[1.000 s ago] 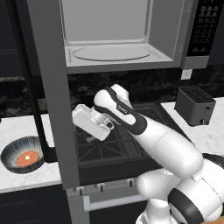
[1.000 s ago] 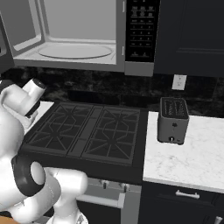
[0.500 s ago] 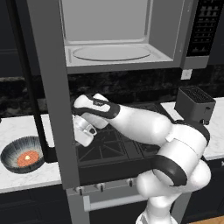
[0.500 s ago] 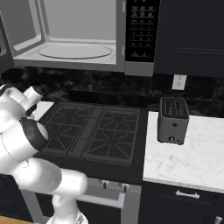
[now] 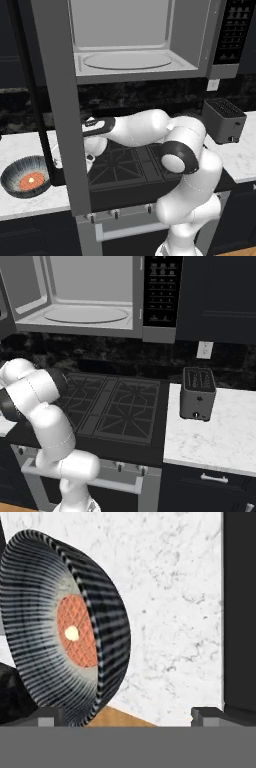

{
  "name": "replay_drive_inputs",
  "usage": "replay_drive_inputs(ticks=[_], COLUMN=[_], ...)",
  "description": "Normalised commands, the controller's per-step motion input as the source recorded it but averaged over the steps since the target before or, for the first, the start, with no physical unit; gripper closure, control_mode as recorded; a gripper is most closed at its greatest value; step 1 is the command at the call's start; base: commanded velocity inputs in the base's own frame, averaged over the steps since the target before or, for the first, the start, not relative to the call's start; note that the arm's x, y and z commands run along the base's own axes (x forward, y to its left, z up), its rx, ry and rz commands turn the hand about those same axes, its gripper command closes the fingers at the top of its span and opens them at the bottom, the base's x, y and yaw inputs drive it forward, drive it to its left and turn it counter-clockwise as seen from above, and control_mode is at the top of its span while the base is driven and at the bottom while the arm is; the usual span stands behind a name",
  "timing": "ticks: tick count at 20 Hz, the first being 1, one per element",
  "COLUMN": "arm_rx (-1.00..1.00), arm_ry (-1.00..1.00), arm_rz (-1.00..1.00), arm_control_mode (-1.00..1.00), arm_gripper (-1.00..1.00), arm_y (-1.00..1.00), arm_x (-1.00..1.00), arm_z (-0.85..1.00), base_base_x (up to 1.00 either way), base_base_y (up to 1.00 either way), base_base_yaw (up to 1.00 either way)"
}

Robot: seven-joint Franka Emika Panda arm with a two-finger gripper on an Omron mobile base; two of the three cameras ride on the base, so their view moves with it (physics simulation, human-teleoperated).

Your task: Open the microwave, place the bowl with waffle inside the microwave, then close the microwave door and turn it on.

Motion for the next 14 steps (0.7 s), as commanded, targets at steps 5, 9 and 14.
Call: replay_drive_inputs(ticks=[5, 9, 14], arm_rx=[-0.06, -0.01, -0.05], arm_ry=[0.0, 0.0, 0.0], arm_rz=[-0.04, -0.03, -0.02], arm_control_mode=[-1.0, -1.0, -1.0], arm_gripper=[-1.0, -1.0, -1.0], arm_y=[0.17, 0.14, 0.19], arm_x=[0.2, 0.18, 0.08], arm_z=[-0.04, -0.14, -0.39], base_base_x=[0.0, 0.0, 0.0], base_base_y=[0.0, 0.0, 0.0], base_base_yaw=[0.0, 0.0, 0.0])
